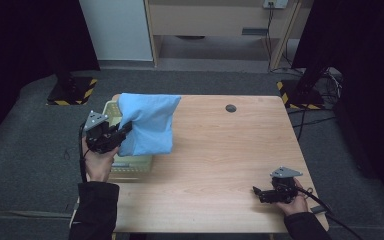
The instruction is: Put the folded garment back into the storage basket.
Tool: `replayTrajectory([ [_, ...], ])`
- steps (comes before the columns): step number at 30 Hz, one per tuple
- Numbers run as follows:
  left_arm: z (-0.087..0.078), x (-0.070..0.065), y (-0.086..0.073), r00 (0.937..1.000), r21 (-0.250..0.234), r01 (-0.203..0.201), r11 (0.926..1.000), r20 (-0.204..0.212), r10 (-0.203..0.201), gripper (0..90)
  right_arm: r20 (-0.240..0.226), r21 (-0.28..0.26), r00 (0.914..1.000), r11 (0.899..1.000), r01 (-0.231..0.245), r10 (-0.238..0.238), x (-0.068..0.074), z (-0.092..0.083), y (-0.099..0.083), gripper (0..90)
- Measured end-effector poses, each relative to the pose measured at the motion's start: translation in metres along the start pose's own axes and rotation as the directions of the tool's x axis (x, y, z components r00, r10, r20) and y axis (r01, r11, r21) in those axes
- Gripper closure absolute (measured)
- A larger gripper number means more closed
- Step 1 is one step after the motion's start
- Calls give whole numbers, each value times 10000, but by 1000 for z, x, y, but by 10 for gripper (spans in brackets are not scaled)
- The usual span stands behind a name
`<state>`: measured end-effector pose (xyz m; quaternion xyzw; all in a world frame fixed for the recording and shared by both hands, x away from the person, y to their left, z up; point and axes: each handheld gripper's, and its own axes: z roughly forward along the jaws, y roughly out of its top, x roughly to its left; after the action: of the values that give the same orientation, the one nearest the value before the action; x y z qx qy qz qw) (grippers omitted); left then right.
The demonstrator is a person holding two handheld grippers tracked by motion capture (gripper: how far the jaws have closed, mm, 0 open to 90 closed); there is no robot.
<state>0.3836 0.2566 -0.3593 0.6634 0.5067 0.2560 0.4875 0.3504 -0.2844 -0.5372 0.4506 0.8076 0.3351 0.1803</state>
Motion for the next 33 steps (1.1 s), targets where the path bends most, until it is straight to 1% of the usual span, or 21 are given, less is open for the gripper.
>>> replayTrajectory([
  [6,-4,9,1,9998,57,142,9999,-147,-142,763,0,-4,10000,10000,4,-4,0,0,0,3],
  [9,-6,14,1,9996,69,237,9997,-125,-236,764,0,-4,10000,10000,-1,1,0,0,0,3],
  [19,-12,27,2,9989,146,337,9993,-320,-332,764,-1,0,10000,10000,-9,9,0,0,0,3],
  [27,-22,40,3,9971,-10,548,9985,-533,-547,764,-1,-2,10000,10000,1,-1,0,0,0,3],
  [29,-23,41,3,9965,1,545,9985,-632,-544,764,-3,2,10000,10000,3,-3,0,0,0,3],
  [33,-24,43,3,9953,81,415,9991,-876,-406,764,-3,0,10000,10000,0,0,0,0,0,3],
])
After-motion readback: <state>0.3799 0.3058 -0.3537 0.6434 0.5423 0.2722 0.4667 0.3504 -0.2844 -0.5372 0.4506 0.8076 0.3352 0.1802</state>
